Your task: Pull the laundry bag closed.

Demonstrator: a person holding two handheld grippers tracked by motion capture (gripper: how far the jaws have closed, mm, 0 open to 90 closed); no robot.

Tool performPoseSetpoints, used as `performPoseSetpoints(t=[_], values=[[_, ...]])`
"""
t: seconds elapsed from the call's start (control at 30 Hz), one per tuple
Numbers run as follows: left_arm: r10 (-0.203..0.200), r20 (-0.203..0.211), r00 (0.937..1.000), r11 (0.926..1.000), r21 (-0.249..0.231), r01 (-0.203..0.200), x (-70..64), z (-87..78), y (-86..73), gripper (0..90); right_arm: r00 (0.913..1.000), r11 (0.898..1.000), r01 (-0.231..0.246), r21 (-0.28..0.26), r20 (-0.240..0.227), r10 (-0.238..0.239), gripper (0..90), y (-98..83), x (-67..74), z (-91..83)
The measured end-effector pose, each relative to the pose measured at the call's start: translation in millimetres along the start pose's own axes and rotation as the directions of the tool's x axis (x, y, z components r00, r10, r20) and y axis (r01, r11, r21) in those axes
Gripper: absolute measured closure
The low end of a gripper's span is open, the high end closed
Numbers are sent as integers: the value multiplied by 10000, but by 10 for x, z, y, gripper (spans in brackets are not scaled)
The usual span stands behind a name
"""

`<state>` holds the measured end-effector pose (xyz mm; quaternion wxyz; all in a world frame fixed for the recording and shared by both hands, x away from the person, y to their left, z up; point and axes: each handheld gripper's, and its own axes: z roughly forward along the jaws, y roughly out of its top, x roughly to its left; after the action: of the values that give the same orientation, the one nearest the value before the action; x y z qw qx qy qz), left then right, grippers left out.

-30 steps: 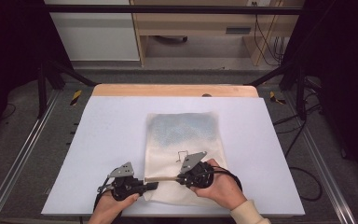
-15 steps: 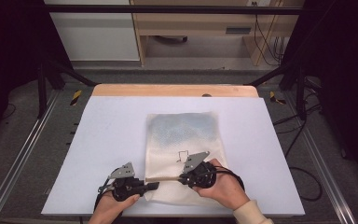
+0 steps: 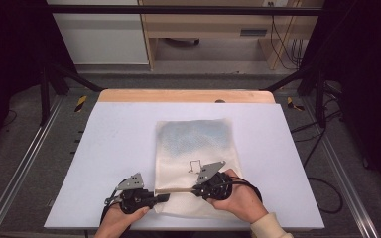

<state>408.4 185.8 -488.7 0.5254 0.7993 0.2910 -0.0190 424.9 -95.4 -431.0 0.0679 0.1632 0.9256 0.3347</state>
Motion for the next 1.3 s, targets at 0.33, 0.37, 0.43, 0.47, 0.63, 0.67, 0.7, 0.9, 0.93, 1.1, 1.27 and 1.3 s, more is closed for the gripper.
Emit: performPoseSetpoints(t=[0.33, 0.37, 0.43, 0.47, 0.63, 0.67, 0.7, 0.9, 0.93, 1.1, 1.27, 1.3], values=[[-15, -47, 10000, 10000, 36, 15, 3, -3, -2, 870, 9998, 9999, -85, 84, 153, 84, 819, -86, -28, -59], [-16, -51, 10000, 10000, 34, 16, 3, -3, -2, 870, 9998, 9999, -145, 59, 148, 144, 819, -98, -32, -67], [-25, -51, 10000, 10000, 39, 25, 4, -3, -3, 870, 9996, 9998, -204, 61, 206, 203, 819, -122, -43, -86], [-22, -52, 10000, 10000, 32, 22, 4, -3, -3, 870, 9995, 9997, -232, 51, 214, 231, 819, -133, -50, -97], [-17, -62, 10000, 10000, 42, 17, 3, -4, -3, 870, 9990, 9994, -337, 19, 298, 336, 819, -179, -64, -141], [-16, -62, 10000, 10000, 43, 16, 2, -2, -3, 869, 9991, 9995, -302, 5, 301, 301, 819, -187, -68, -149], [-21, -67, 10000, 10000, 47, 21, 1, -2, -3, 869, 9989, 9994, -354, -16, 310, 354, 819, -192, -66, -156], [-18, -63, 10000, 10000, 61, 18, 1, -3, -4, 870, 9985, 9992, -397, -16, 390, 397, 819, -238, -74, -195], [-15, -77, 10000, 10000, 67, 15, 1, -3, -4, 870, 9984, 9991, -412, -42, 385, 413, 819, -247, -75, -201], [6, -73, 10000, 10000, 82, -6, -4, 0, -5, 870, 9979, 9989, -473, -41, 435, 474, 819, -283, -70, -222], [-4, -97, 10000, 10000, 33, 4, -9, -2, -5, 870, 9975, 9986, -495, -187, 501, 504, 819, -290, -63, -233], [-15, -86, 10000, 10000, 19, 15, -9, -4, -5, 870, 9973, 9985, -484, -258, 542, 497, 819, -295, -63, -236]])
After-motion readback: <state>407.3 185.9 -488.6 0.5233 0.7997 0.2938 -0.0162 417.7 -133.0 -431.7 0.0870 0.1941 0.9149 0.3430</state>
